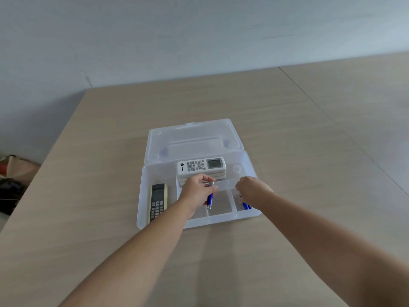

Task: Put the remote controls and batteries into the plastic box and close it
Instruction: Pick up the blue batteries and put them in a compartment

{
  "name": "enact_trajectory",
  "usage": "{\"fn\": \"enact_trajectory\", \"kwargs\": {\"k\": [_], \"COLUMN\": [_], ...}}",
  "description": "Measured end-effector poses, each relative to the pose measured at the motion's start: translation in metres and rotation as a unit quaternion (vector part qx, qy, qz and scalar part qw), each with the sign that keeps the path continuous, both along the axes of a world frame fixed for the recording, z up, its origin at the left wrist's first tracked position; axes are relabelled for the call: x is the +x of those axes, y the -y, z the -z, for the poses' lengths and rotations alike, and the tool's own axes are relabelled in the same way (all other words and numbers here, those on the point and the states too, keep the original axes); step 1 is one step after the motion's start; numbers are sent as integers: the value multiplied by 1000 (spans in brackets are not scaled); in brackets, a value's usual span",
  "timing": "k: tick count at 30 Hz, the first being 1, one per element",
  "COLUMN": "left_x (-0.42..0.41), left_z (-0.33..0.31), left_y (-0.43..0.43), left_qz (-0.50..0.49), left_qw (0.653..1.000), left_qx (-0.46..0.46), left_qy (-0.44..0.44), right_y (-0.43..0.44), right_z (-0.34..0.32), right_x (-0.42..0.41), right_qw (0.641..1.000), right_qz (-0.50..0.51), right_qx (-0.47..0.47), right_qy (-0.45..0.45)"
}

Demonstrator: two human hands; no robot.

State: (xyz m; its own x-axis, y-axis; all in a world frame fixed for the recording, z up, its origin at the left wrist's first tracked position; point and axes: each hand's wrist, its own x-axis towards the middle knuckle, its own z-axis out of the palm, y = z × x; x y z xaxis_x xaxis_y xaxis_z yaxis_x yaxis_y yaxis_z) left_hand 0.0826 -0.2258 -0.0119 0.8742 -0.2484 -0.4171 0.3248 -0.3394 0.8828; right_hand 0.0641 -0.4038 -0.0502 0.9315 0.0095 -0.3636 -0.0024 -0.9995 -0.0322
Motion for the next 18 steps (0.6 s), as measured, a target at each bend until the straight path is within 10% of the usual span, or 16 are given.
{"fn": "enact_trajectory", "kwargs": {"k": [10,18], "left_x": [2,-19], "left_z": [-21,-2], "left_y": [58,111], "left_qz": [93,173], "left_qw": [986,898], "left_qx": [94,376], "left_qy": [96,152], "right_y": [36,43], "right_z": [-45,-32], "right_x": [-28,-65], "right_qw": [957,920], "right_qz": [152,228], "right_qx": [175,291], "right_qy": [176,131]}}
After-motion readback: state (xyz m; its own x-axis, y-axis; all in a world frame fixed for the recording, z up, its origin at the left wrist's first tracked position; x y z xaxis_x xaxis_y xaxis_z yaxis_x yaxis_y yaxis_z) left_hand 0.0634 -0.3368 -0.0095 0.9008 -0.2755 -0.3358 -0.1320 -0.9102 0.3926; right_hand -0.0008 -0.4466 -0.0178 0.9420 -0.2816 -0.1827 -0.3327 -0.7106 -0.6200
